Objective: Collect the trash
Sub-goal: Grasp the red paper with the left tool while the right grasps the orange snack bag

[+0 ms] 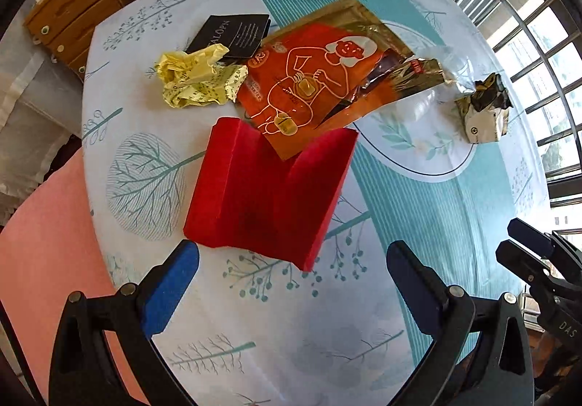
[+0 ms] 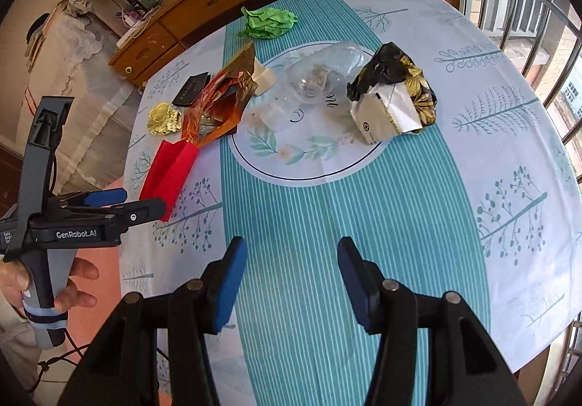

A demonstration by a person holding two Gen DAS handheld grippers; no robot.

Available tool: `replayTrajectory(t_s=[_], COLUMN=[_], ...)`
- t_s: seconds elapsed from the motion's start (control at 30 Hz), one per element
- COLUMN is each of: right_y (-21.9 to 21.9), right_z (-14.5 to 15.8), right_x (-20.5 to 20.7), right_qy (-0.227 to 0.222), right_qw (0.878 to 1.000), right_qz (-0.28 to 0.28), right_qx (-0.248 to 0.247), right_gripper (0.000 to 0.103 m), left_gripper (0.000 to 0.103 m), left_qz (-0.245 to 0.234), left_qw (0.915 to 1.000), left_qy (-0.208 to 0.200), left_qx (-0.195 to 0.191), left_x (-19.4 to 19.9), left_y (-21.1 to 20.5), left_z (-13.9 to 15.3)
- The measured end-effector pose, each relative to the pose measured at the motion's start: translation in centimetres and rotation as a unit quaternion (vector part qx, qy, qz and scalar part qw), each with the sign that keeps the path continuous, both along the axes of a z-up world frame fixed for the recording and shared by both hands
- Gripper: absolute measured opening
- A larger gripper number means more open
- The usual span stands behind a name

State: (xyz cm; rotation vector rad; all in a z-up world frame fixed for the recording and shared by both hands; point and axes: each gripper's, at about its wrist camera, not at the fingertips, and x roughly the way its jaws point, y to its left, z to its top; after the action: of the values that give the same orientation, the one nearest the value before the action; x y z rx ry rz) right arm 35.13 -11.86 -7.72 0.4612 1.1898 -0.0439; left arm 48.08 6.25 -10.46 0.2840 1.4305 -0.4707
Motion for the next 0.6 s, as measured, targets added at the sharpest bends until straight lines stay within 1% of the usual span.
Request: replayTrajectory(t_s=[0.1,0.17,0.33,0.53,0.57,0.6], right_y=[0.6,0.9,1.3,1.6,1.7,1.8], right_z=[-0.3,-0.6,-1.4,-1.7,-1.8,-1.8], right_x=[0.5,0.8,1.7,2.2,2.3,2.4], right_qy=[0.006,0.011,0.022,0.027,0.027,0.027], right_qw=[1.000,1.000,0.999,0.999,0.999,0.999], right_qz=[-0.005,-0.009,-0.022,-0.035,-0.034,-0.033], right_qx=[-0.005,-0.007,-0.008,-0.003,-0.003,-0.003], right_gripper=[0.052,0.052,0.052,0.052,0.052,0.052], left_gripper=[0.102,0.102,0.102,0.102,0.101,0.099], left_qz=[-0.010,-0.011,0.004,0.021,0.024,0.027], left_qw=[0.9999,0.9998,0.9984,0.9969,0.9968,0.9967], left_qy=[0.007,0.014,0.048,0.064,0.064,0.064], left_qx=[0.002,-0.004,-0.030,-0.042,-0.041,-0.041], left_x=[1.4,2.3,4.5,5.8,6.0,6.1], left_y=[0.0,0.3,1.5,2.4,2.5,2.5], left_z=[-1.1,-1.6,-3.1,-4.2,-4.4,-4.4])
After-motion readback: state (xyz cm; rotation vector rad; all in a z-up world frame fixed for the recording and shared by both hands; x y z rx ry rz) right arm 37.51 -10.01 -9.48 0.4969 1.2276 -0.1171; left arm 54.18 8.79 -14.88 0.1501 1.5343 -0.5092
